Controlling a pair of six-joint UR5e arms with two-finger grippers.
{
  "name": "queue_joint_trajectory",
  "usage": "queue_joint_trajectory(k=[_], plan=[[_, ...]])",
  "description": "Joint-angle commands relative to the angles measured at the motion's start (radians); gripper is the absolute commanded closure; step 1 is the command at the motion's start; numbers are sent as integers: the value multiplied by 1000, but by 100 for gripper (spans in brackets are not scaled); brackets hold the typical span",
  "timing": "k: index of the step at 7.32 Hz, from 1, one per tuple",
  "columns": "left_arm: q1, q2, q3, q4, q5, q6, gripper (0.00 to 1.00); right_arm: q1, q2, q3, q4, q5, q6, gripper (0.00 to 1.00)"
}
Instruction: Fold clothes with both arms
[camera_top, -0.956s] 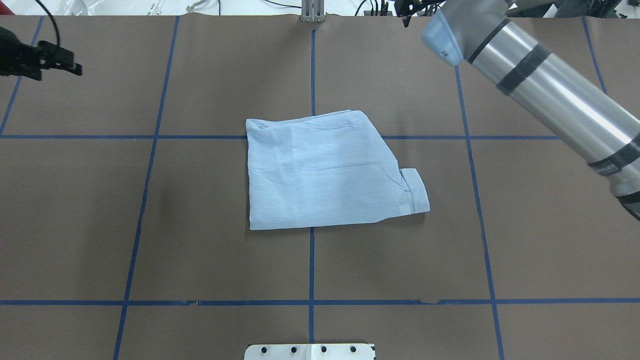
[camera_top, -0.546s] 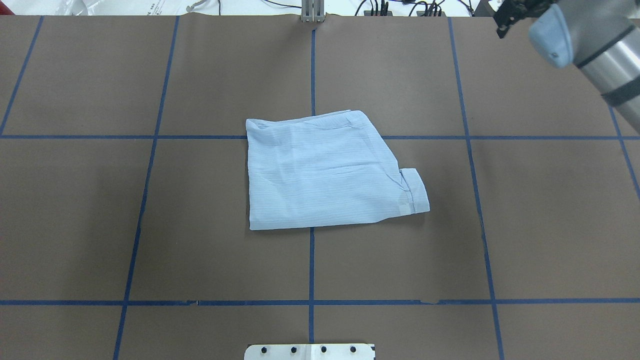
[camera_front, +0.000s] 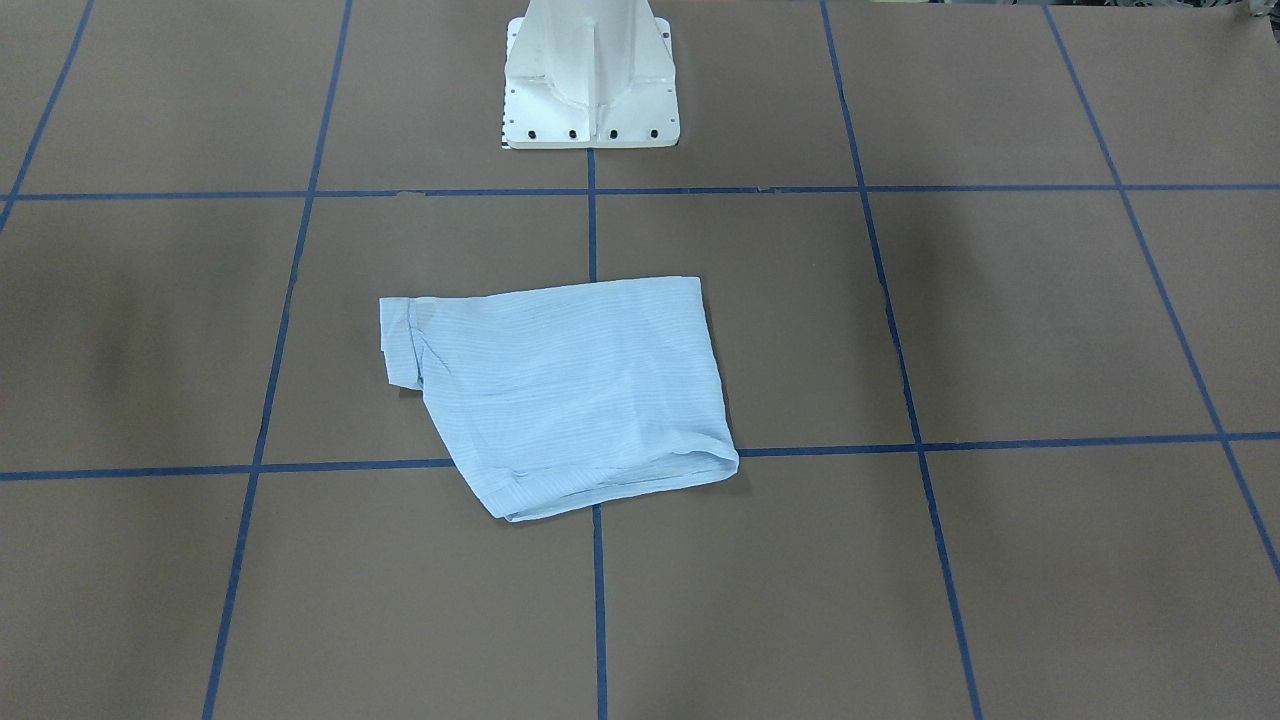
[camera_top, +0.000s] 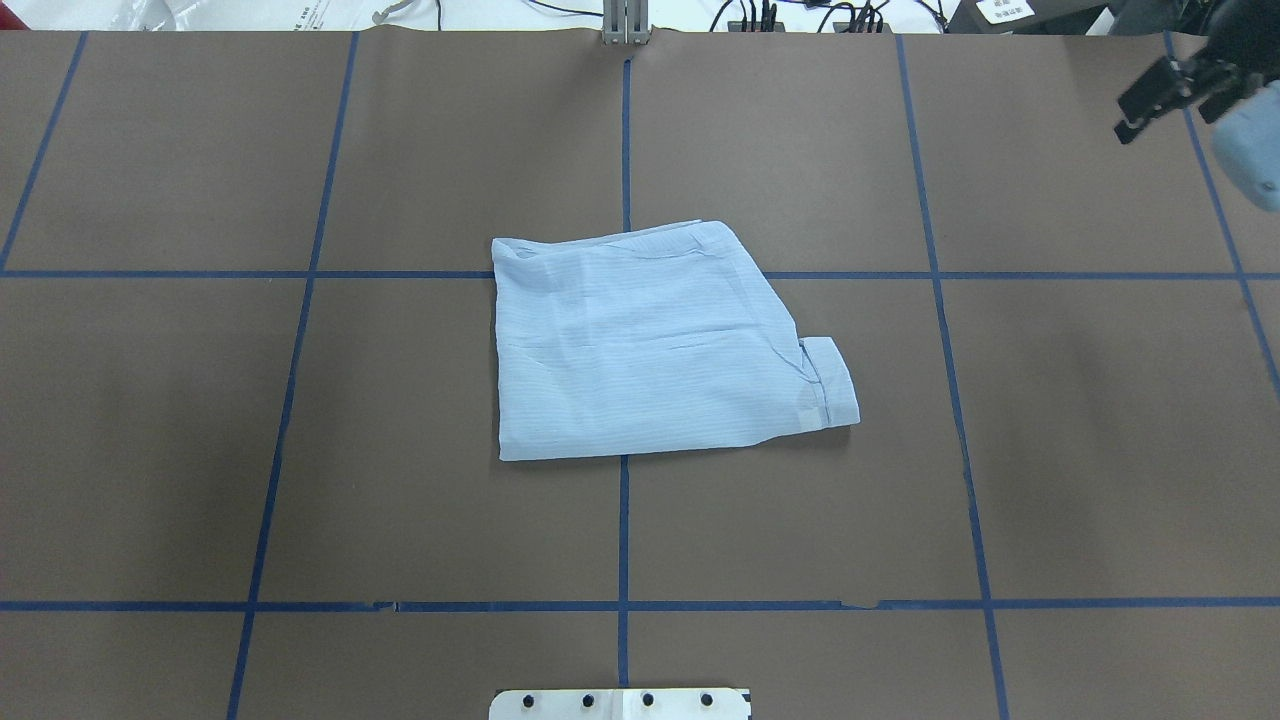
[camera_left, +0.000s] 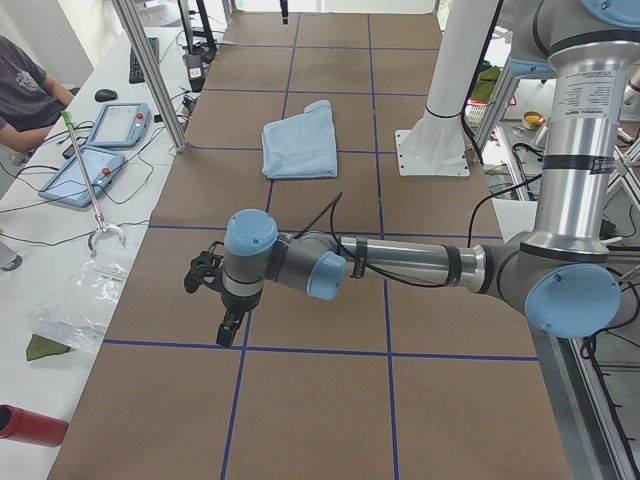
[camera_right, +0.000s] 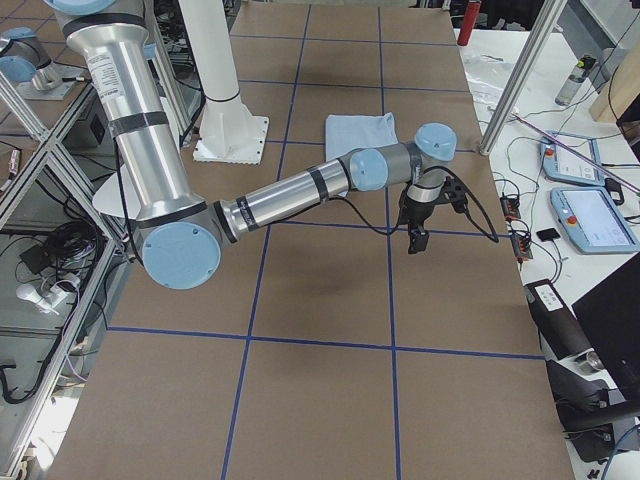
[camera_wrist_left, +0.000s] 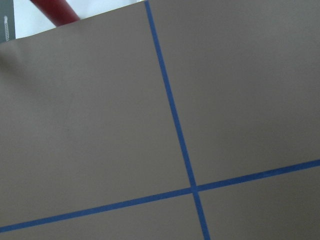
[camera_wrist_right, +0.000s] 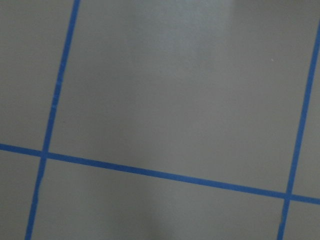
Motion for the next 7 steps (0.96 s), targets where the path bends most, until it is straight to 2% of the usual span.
queue_joint_trajectory(k=[1, 2, 5, 7], plan=[[-12, 18, 12, -58, 10, 5, 0, 25, -149, 22, 6, -19, -3, 0], [-12, 54, 18, -66, 10, 5, 0, 23, -180, 21, 7, -18, 16, 0], [-14, 64, 10, -52, 7, 1, 0, 23, -189, 10, 4, -20, 31, 0], [-12, 79, 3, -43, 13, 4, 0, 25, -245, 22, 7, -16, 56, 0]])
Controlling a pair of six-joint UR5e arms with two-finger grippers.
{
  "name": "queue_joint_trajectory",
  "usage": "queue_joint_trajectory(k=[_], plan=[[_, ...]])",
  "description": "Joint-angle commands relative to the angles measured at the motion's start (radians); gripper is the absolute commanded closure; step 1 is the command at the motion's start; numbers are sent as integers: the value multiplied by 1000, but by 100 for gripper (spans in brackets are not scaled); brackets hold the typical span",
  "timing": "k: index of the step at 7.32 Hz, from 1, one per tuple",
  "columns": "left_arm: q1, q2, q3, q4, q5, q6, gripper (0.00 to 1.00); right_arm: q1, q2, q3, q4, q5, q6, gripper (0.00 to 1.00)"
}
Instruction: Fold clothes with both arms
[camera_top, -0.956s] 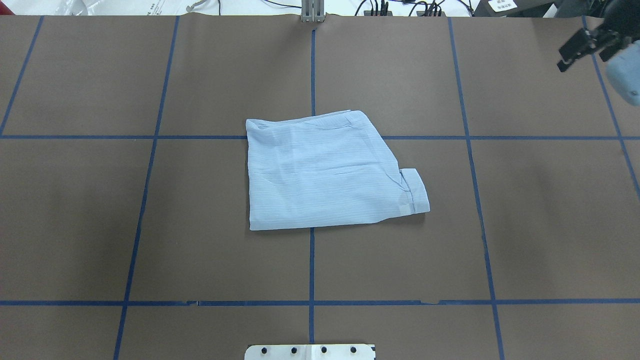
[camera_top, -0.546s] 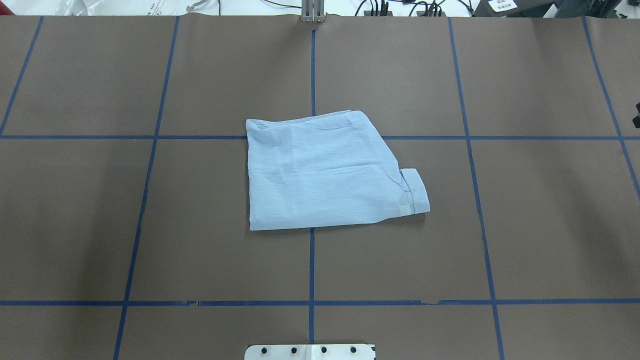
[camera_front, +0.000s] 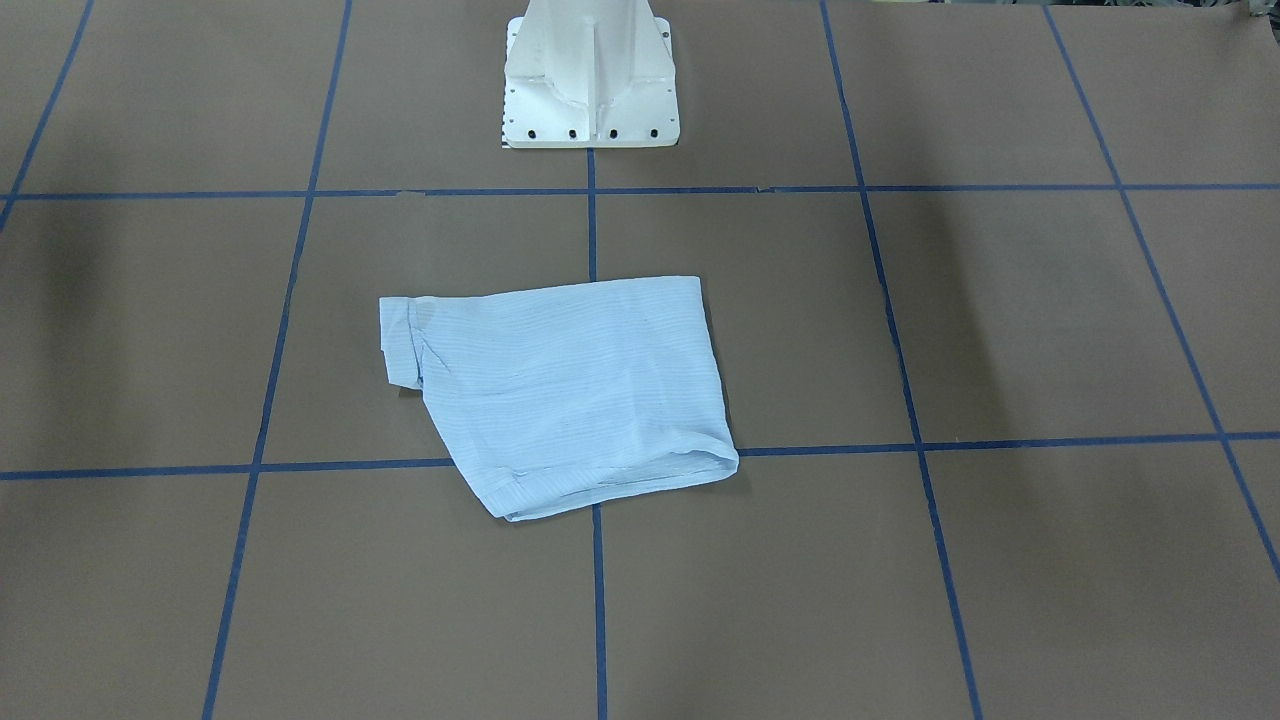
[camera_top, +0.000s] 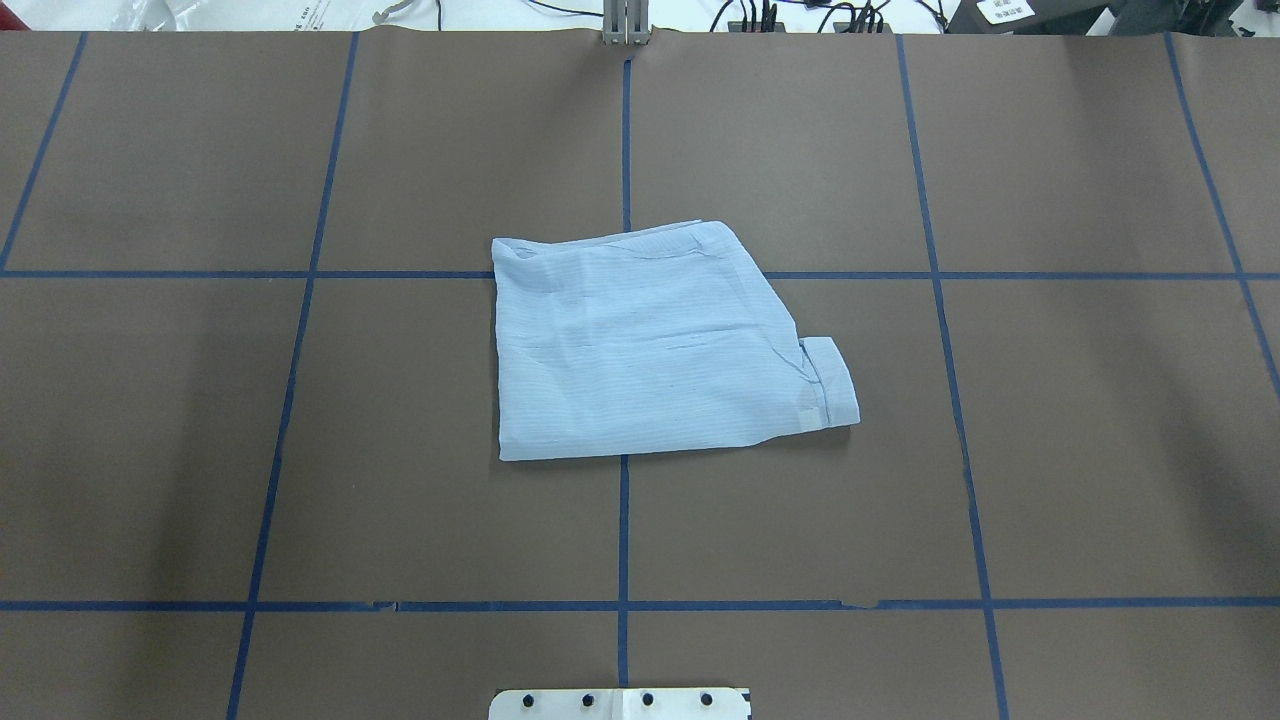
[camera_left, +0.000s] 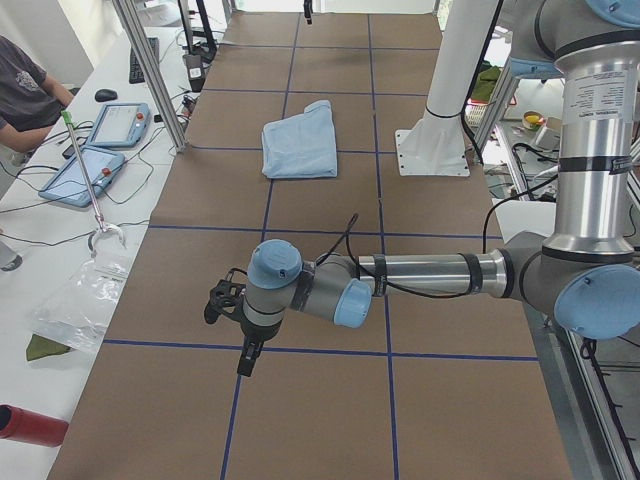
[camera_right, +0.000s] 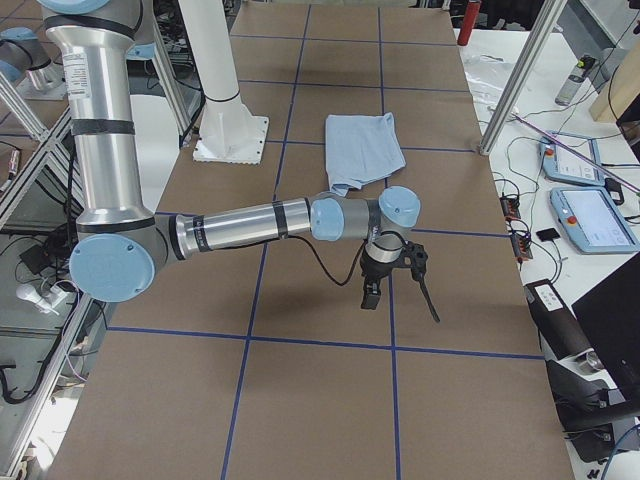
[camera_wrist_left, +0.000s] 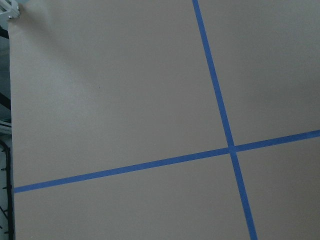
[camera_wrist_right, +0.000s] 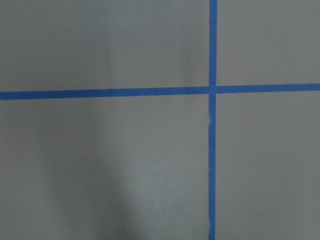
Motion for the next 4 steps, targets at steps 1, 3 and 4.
queue_joint_trajectory(k=[1, 3, 4], plan=[[5, -7, -11, 87, 0, 1, 0, 15, -44, 21, 6, 2, 16, 0], [8, -24, -105, 285, -9, -1, 0, 94, -63, 19, 6, 8, -2, 0], [8, -24, -138, 342, -23, -2, 0, 123, -78, 19, 6, 11, -9, 0]])
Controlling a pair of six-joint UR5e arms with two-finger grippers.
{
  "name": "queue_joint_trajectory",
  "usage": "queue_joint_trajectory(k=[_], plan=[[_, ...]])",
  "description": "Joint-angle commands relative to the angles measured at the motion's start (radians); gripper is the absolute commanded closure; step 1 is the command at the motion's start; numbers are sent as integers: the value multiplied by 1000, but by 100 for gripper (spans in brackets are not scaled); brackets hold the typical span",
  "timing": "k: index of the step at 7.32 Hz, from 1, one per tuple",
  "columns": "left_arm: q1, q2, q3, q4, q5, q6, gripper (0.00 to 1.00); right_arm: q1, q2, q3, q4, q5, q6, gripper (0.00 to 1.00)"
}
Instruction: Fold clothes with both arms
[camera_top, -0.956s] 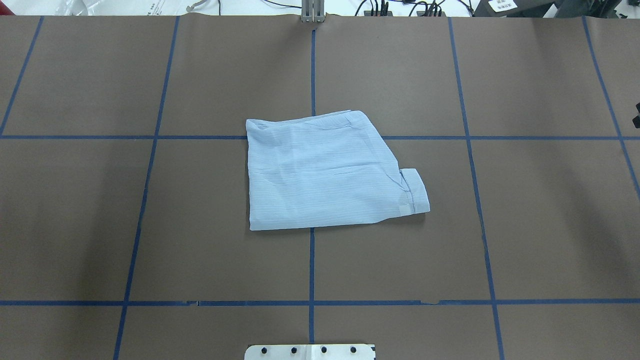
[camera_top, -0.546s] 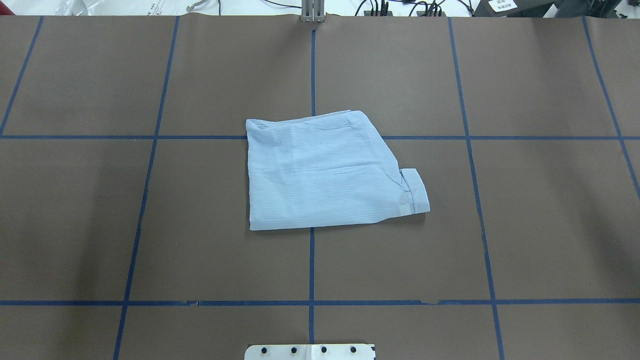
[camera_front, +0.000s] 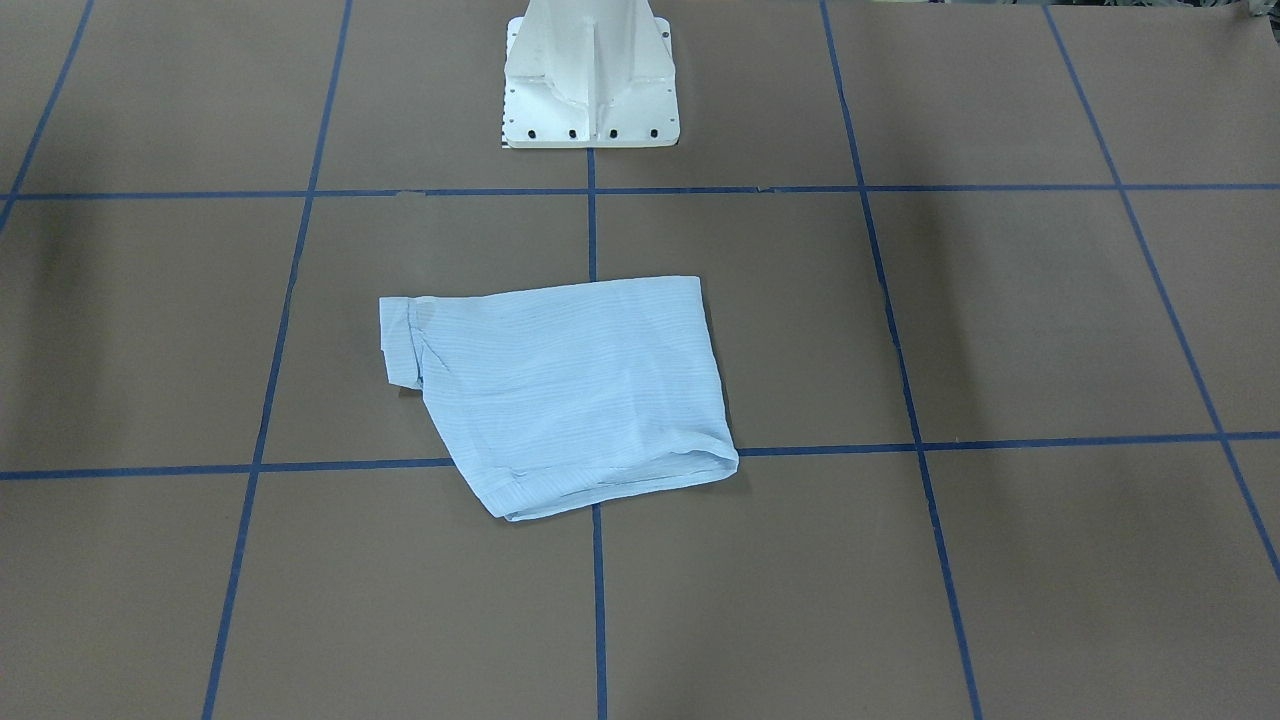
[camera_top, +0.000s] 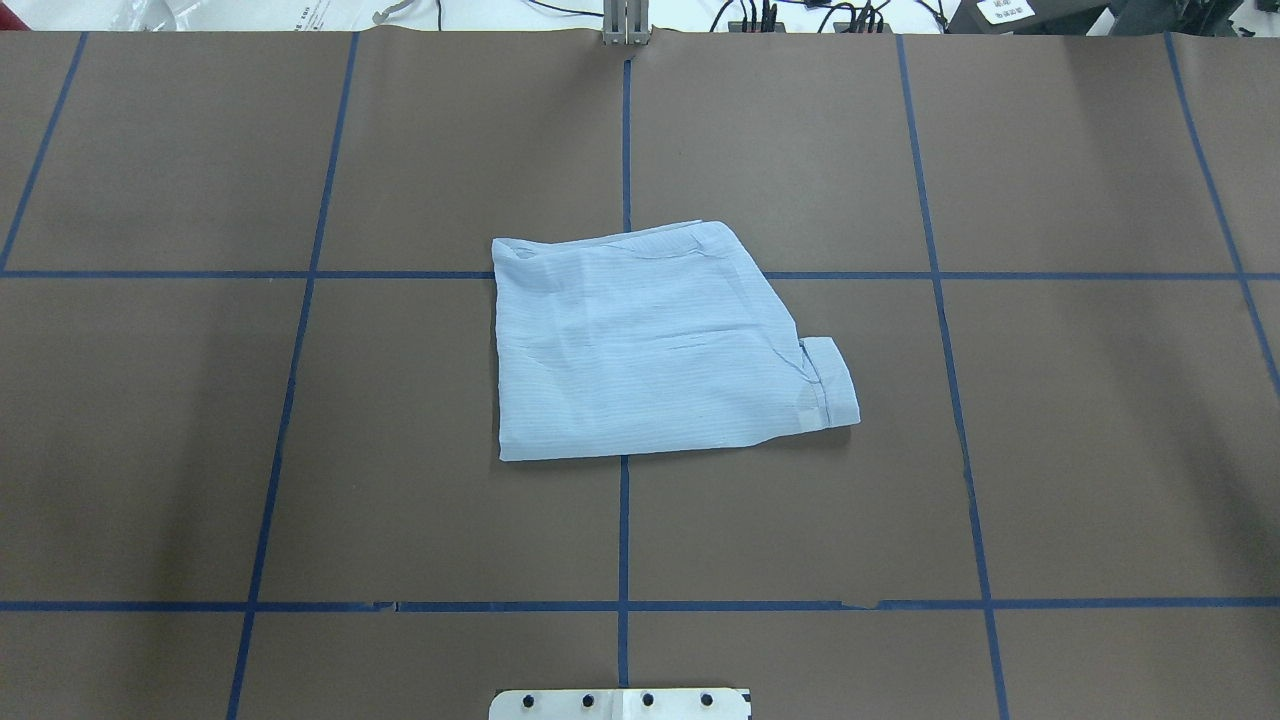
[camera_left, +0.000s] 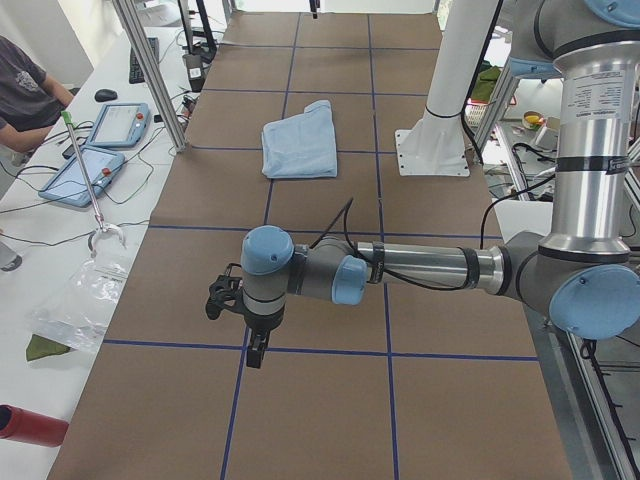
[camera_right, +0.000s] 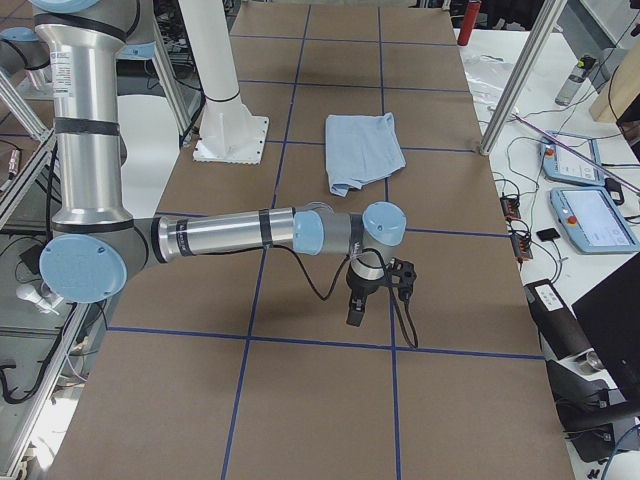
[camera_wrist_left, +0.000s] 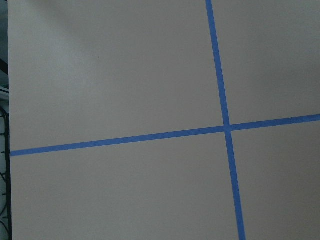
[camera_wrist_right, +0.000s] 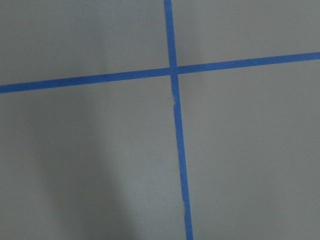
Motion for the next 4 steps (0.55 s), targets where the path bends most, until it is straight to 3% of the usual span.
queue_joint_trajectory(k=[1, 4], plan=[[4, -4, -50, 124, -67, -3, 0, 68, -37, 0, 0, 10, -47, 0], [8, -3, -41, 129, -72, -3, 0, 105, -86, -3, 0, 59, -96, 0]])
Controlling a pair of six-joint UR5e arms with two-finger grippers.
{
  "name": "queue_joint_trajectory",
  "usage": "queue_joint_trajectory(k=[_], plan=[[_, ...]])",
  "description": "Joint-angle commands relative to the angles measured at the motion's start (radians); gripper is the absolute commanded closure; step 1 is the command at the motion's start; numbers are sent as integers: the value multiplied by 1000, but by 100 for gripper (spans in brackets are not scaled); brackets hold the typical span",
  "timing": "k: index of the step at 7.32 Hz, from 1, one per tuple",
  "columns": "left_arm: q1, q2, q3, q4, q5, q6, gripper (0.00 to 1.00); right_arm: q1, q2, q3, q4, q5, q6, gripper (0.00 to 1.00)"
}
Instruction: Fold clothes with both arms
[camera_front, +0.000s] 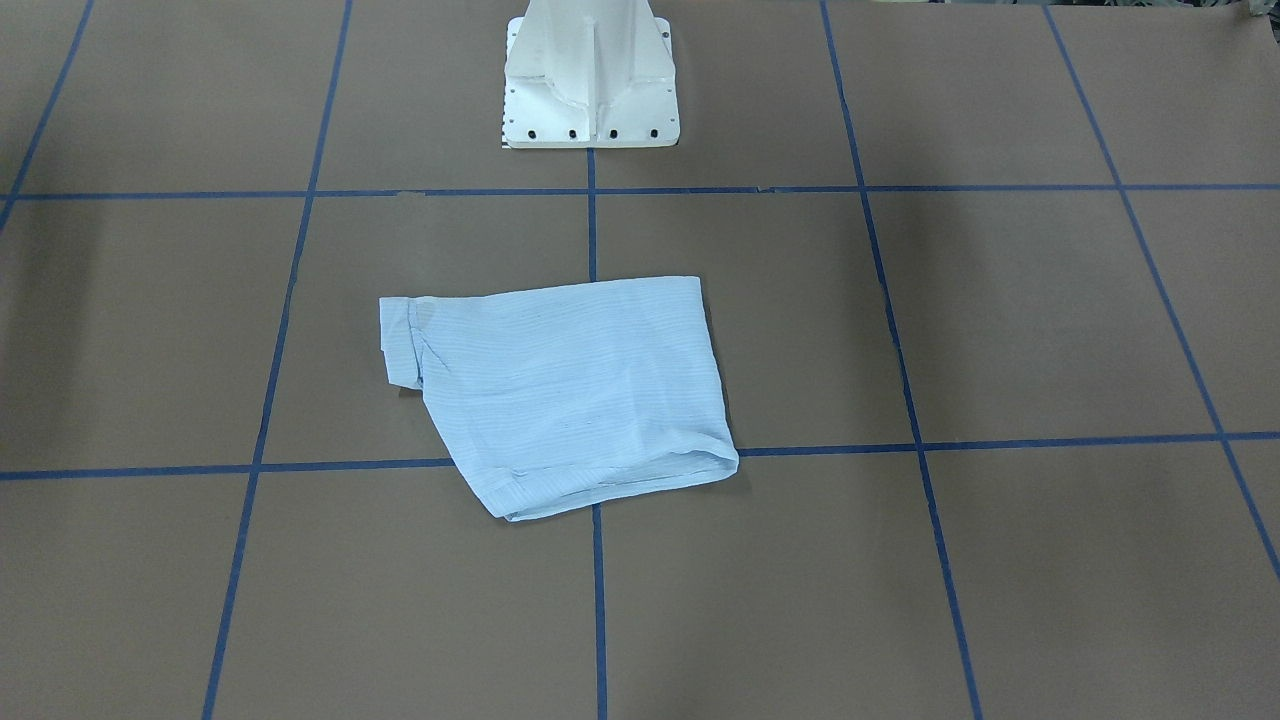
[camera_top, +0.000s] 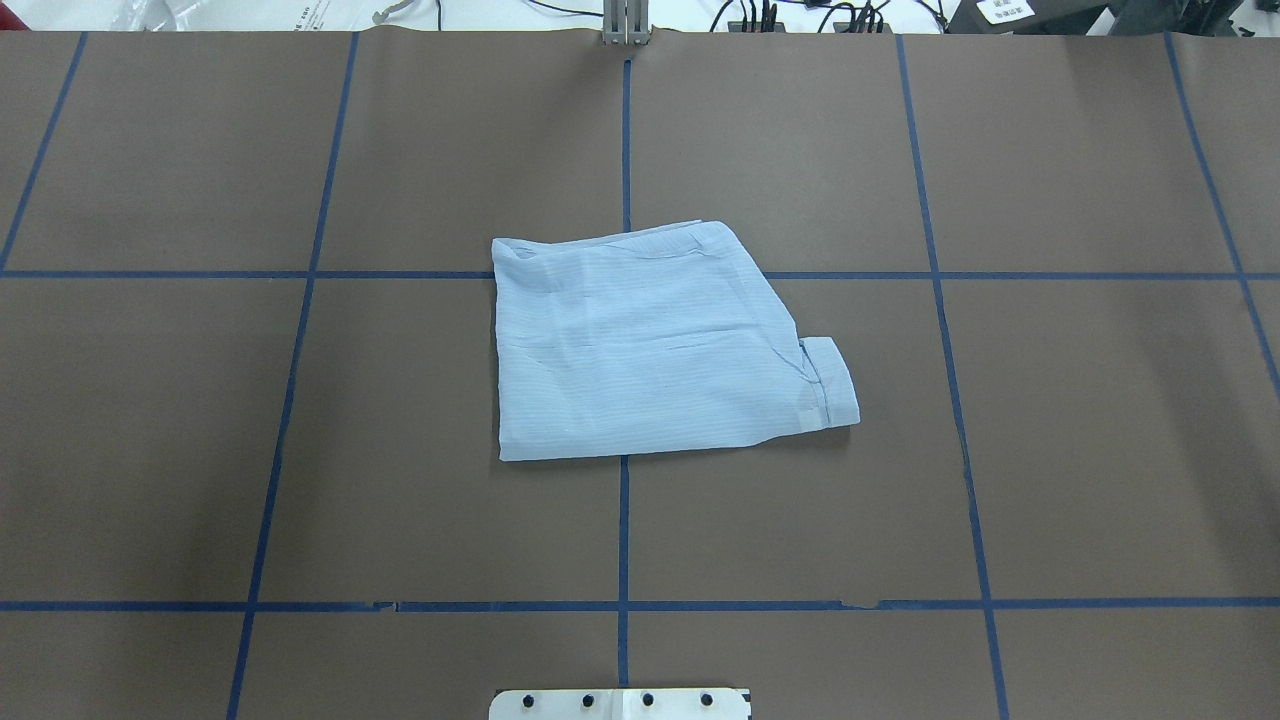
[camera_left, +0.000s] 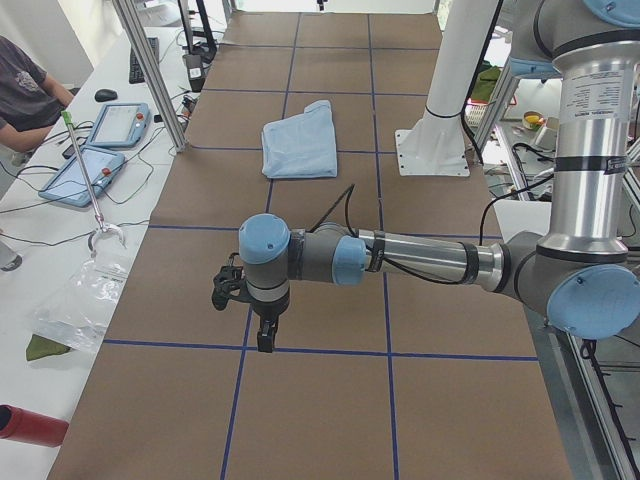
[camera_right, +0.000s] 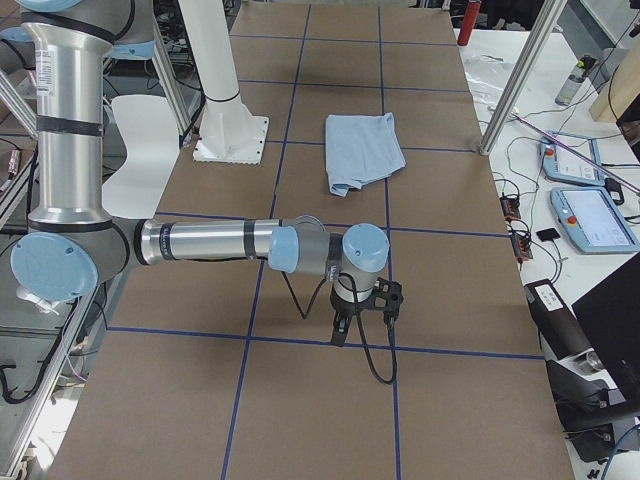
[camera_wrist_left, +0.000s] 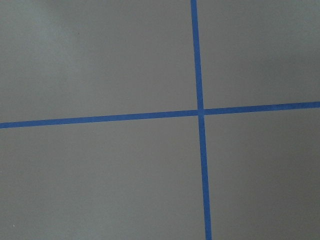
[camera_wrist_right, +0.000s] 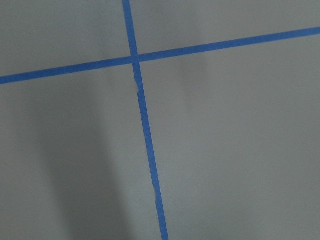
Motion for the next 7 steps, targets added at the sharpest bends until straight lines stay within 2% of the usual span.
queue_joint_trajectory(k=[1, 2, 7], plan=[[1, 2, 1, 5, -2, 0, 0, 26, -33, -5, 0, 11, -63, 0], [1, 2, 0, 5, -2, 1, 0, 49, -44, -8, 0, 9, -115, 0], [1, 4, -2, 5, -3, 1, 0, 63, -32, -3, 2, 4, -120, 0]])
